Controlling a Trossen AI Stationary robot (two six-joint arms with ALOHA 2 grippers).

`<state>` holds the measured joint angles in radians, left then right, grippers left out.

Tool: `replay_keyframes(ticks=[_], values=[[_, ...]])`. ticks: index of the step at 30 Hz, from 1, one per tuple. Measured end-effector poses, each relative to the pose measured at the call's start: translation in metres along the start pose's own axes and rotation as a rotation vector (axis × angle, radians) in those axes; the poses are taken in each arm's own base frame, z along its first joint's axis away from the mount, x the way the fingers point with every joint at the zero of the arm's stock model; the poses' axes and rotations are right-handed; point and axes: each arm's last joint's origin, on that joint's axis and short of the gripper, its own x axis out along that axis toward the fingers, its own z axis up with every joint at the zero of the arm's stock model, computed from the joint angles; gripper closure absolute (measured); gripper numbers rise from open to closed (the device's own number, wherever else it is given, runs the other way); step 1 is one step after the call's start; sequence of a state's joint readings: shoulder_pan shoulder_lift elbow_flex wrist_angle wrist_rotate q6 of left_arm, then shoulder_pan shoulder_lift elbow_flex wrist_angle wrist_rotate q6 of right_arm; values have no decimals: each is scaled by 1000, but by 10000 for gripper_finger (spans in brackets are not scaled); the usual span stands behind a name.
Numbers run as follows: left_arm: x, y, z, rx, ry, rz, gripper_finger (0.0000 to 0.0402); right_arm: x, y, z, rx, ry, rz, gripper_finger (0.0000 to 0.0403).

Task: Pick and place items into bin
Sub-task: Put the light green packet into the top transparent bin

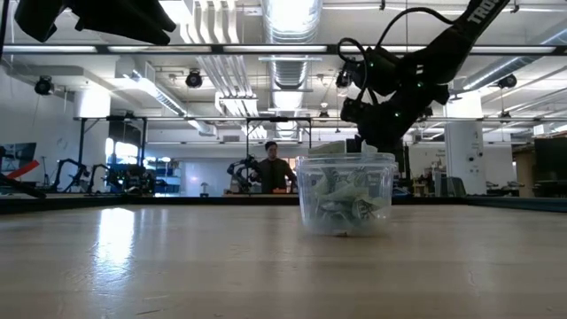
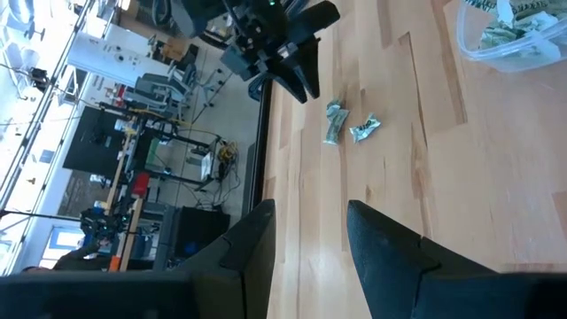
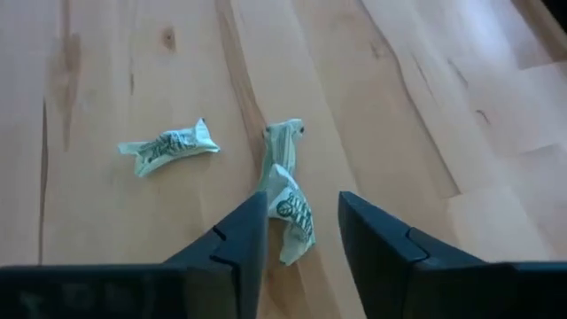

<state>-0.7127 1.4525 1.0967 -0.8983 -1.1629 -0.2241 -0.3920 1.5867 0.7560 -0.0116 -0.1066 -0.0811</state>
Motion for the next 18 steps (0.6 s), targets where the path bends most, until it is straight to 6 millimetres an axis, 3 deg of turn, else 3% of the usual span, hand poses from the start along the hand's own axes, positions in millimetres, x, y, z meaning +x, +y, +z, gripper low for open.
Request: replay_keyframes(ticks=[10, 18], values=[[1, -1, -1, 4, 2, 1, 277, 1, 1, -7, -1, 14, 6, 222], [1, -1, -2, 3, 3, 1, 277, 3, 2, -12, -61, -17, 30, 219]])
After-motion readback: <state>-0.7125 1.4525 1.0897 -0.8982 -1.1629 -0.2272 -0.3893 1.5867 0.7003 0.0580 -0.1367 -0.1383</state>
